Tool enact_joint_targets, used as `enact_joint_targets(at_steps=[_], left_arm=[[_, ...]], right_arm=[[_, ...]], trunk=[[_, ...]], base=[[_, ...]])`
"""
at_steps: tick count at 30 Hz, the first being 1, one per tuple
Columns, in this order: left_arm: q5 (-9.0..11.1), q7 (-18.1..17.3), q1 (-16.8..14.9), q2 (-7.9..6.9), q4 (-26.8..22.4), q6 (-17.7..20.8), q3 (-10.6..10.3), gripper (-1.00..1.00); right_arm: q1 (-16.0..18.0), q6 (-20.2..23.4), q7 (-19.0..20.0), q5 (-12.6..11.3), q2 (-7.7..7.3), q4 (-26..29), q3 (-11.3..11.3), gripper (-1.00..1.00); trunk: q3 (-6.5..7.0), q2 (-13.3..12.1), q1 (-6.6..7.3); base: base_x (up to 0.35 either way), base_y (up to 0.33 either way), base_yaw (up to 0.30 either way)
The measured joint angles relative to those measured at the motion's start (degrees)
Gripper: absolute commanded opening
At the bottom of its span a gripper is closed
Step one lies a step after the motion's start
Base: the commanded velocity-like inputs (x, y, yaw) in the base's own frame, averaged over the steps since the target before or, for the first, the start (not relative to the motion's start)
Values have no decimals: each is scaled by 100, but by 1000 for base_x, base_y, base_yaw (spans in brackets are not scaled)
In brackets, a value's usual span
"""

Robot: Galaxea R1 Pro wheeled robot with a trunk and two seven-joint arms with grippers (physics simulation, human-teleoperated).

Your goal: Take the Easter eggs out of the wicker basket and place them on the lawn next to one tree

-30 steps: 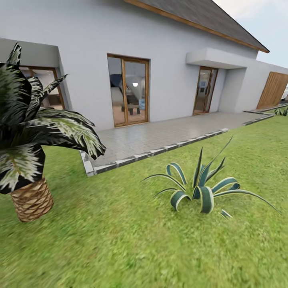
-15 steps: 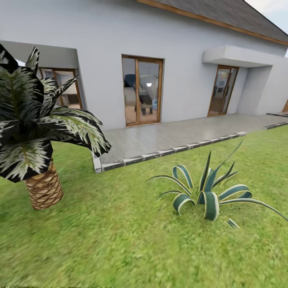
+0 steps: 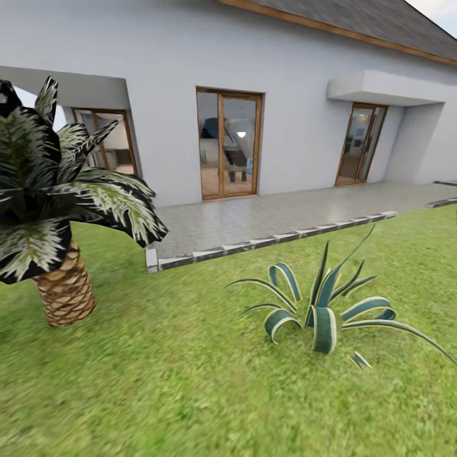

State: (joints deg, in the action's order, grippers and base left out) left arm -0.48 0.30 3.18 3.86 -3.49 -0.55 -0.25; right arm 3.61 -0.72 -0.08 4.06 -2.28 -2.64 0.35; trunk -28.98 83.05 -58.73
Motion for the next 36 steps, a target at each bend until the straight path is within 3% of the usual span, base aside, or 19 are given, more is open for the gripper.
enact_joint_targets(at_steps=[16, 36], left_arm=[[0, -1, -1, 0, 0, 1, 0, 100], [0, -1, -2, 0, 0, 0, 0, 100]], right_arm=[[0, 0, 0, 0, 0, -2, 8, 100], [0, 0, 6, 7, -6, -3, 8, 100]], trunk=[[0, 0, 0], [0, 0, 0]], base=[[0, -345, 9], [0, -345, 195]])
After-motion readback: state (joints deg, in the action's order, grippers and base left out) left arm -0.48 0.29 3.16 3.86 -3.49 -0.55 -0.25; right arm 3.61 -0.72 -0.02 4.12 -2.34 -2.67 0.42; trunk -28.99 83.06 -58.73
